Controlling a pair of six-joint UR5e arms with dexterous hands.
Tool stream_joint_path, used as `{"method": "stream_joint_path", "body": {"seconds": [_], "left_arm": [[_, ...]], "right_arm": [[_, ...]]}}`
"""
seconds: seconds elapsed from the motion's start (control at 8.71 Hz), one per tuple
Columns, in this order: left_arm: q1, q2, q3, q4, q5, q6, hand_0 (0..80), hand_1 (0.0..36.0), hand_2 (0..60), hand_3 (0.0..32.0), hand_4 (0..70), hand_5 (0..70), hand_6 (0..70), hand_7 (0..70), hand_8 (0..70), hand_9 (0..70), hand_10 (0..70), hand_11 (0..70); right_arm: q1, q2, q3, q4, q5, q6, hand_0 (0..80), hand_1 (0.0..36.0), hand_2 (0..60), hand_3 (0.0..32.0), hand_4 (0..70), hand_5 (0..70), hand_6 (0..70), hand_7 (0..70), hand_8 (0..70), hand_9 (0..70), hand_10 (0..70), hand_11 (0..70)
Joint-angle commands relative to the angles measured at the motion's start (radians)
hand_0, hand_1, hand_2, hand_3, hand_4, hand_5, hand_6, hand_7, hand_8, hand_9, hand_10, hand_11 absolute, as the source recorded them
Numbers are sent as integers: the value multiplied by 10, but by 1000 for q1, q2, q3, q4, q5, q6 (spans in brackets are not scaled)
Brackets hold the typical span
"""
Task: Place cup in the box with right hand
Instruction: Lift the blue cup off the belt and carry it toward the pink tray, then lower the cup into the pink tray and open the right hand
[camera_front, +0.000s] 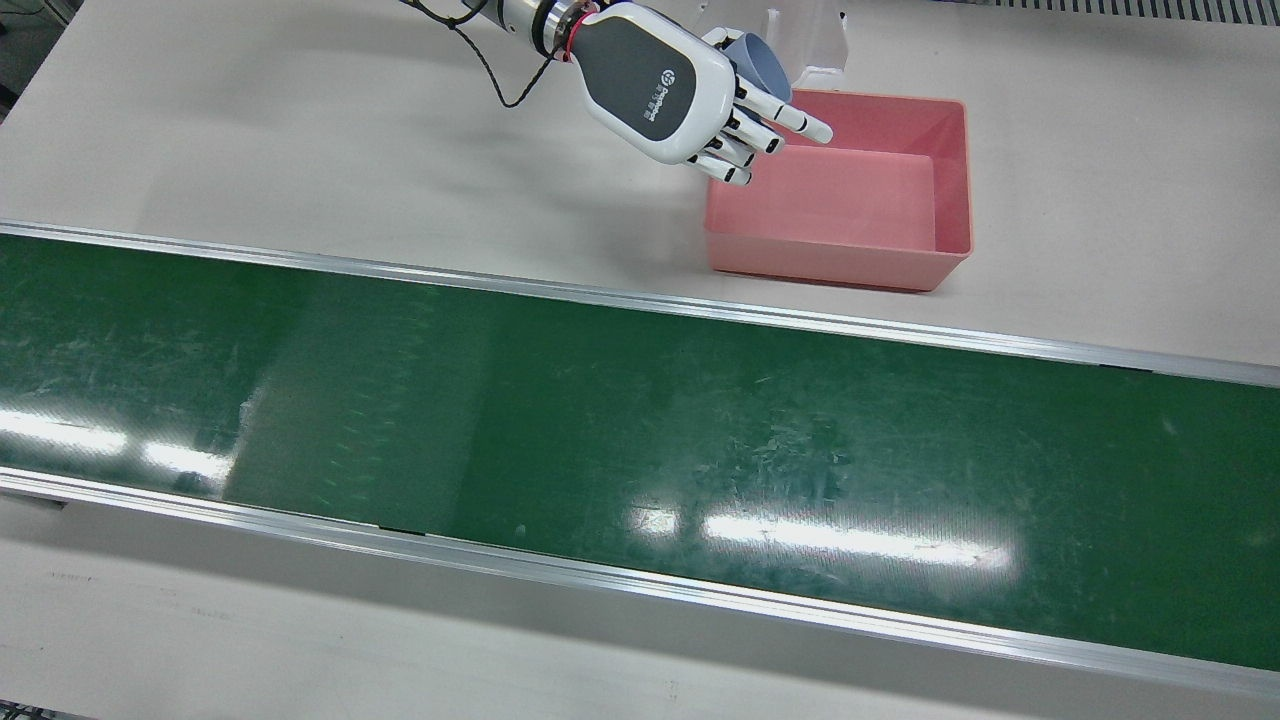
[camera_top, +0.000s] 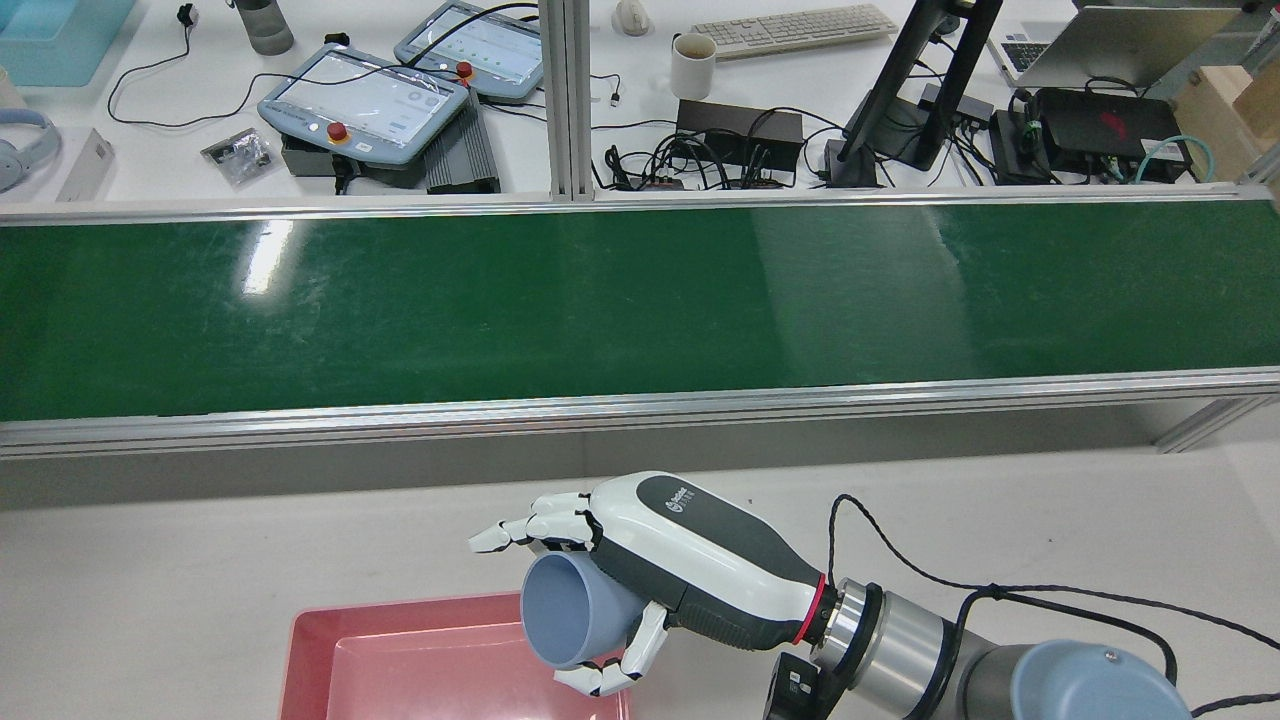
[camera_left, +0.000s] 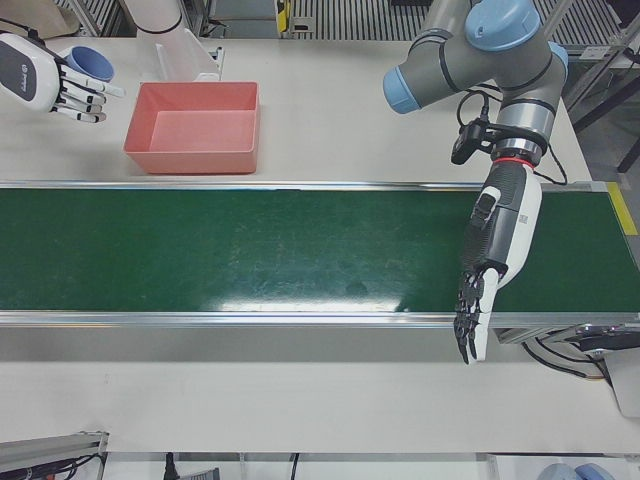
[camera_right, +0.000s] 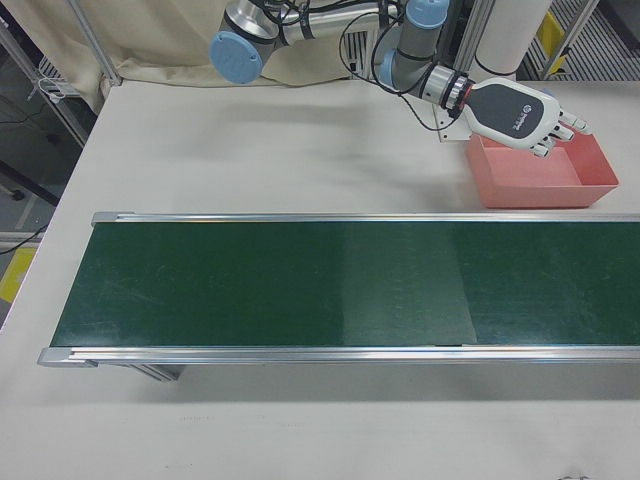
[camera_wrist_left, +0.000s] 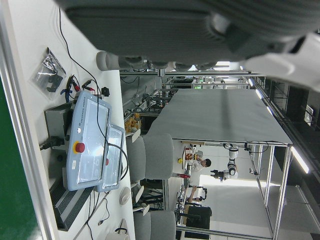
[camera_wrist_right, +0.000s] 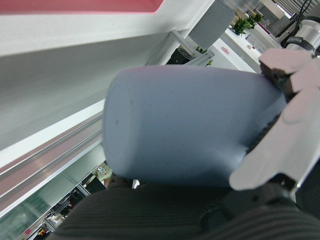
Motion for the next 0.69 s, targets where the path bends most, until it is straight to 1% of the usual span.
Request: {"method": "stream_joint_path", "body": {"seconds": [0.0,0.11,0.23,0.34,0.46,0.57], "left_arm": [[0,0,0,0,0,0,0,0,0,0,0,0,0,0,0,0,0,0],[0,0,0,0,0,0,0,0,0,0,0,0,0,0,0,0,0,0],[0,0,0,0,0,0,0,0,0,0,0,0,0,0,0,0,0,0],[0,0,0,0,0,0,0,0,0,0,0,0,0,0,0,0,0,0],[0,0,0,0,0,0,0,0,0,0,0,0,0,0,0,0,0,0],[0,0,0,0,0,0,0,0,0,0,0,0,0,0,0,0,0,0]], "right_arm": [[-62,9,-22,48,1,-36,362,211,600,0,0,111,258,700,476,700,265,395],[-69,10,-31,58,1,-34,375,186,586,0,0,95,222,700,411,663,201,303],[-73,10,-31,60,0,-33,401,158,306,0,0,50,97,399,85,195,35,65],[-75,9,-31,60,0,-33,409,167,284,0,0,26,16,76,0,3,0,0],[-78,7,-31,60,0,-33,410,166,271,0,0,21,0,1,0,0,0,0],[-79,4,-31,60,0,-31,428,161,208,0,0,21,0,0,0,0,0,0]]}}
